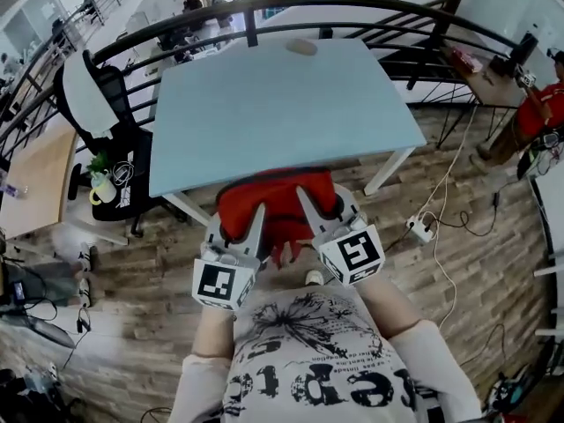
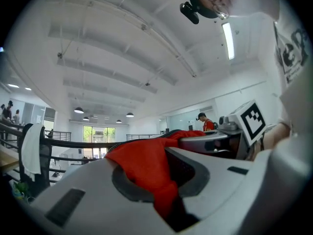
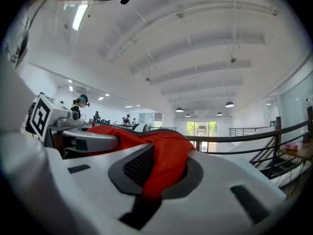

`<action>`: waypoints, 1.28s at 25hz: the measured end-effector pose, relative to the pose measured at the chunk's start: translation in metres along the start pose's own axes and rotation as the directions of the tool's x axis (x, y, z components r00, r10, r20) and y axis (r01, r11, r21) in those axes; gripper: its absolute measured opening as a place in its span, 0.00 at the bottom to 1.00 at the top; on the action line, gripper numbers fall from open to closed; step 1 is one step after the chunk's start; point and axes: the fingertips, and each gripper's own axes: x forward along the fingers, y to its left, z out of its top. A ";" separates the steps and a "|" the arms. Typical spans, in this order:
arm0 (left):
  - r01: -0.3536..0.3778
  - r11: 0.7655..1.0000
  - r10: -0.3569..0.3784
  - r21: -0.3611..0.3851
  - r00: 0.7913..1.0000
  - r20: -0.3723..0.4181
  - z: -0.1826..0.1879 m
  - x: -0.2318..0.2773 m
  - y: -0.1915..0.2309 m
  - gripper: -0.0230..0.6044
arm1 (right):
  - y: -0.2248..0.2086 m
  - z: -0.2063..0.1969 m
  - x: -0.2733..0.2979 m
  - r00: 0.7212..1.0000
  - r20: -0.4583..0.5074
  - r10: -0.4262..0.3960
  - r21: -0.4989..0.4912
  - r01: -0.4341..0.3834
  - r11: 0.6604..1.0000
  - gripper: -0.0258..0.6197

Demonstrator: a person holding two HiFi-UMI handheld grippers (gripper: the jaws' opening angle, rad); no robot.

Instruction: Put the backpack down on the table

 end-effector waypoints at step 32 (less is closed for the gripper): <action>-0.056 0.996 0.051 0.074 0.996 0.077 0.022 0.346 0.234 0.12 | -0.265 0.044 0.328 0.987 0.162 0.014 -0.071 -0.002 0.997 0.09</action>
